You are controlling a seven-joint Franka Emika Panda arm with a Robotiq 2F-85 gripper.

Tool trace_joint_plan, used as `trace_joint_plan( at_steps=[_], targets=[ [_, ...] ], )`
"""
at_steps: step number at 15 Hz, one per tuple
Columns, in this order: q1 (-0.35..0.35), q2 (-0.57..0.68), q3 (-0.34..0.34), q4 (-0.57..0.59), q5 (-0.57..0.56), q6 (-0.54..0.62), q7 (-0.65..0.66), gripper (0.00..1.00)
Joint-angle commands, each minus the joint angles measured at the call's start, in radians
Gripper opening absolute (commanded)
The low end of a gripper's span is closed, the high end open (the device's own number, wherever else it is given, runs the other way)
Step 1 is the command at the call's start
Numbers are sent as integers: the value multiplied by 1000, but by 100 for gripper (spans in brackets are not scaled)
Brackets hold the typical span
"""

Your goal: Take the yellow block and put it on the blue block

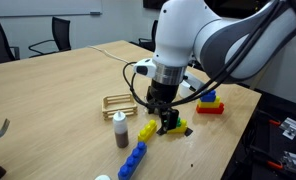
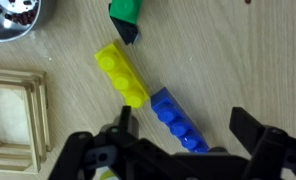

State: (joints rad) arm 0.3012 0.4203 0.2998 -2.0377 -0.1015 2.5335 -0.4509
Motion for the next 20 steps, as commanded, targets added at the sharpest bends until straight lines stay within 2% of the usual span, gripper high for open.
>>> trace_joint_plan(
  at_steps=[1,2,8,10,20],
  targets=[
    [-23,59,12,69,-34,-22,-52,100],
    [-20,45,17,40,-22,-2,-24,100],
    [-24,70,14,63,-36,6,-35,100],
    [-13,95,-4,76,-78,-16,-44,100],
    [-10,234,-32,168,-315,40,-188,100]
  ],
)
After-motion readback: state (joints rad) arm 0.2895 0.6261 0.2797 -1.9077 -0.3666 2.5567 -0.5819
